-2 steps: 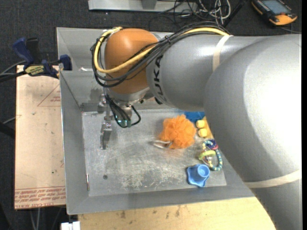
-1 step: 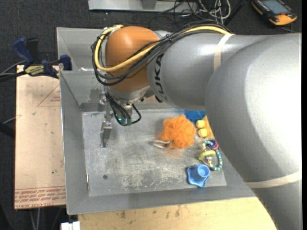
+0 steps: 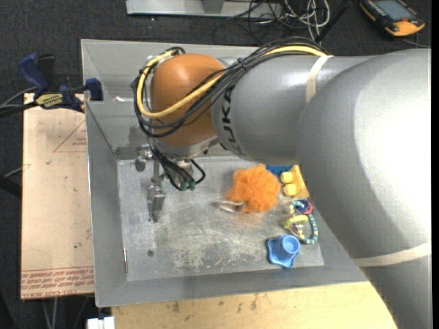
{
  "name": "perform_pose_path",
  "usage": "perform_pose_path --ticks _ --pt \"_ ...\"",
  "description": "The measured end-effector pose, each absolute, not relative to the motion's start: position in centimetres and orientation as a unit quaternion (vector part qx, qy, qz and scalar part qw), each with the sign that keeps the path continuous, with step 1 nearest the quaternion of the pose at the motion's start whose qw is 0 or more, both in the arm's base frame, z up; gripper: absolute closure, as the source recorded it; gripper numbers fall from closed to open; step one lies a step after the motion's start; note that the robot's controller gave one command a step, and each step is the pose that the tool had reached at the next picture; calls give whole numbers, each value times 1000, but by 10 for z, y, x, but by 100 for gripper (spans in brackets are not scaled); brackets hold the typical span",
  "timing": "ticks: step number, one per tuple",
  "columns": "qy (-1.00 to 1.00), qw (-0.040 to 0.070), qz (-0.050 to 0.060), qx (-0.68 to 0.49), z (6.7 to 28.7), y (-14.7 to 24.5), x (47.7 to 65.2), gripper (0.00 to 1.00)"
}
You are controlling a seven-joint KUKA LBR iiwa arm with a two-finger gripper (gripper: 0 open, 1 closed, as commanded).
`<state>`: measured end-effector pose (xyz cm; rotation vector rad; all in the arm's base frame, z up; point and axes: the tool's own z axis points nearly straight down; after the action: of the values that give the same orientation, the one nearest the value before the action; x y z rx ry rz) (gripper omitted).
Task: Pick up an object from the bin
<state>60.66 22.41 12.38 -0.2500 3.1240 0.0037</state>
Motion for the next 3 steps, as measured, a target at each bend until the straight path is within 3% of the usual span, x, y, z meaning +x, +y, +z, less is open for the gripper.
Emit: perform_pose_path --ticks 1,2,3 --pt "971 1 1 -239 96 218 599 0" --pt "953 0 1 -303 91 194 565 0" --pt "981 0 1 -195 85 185 556 0"
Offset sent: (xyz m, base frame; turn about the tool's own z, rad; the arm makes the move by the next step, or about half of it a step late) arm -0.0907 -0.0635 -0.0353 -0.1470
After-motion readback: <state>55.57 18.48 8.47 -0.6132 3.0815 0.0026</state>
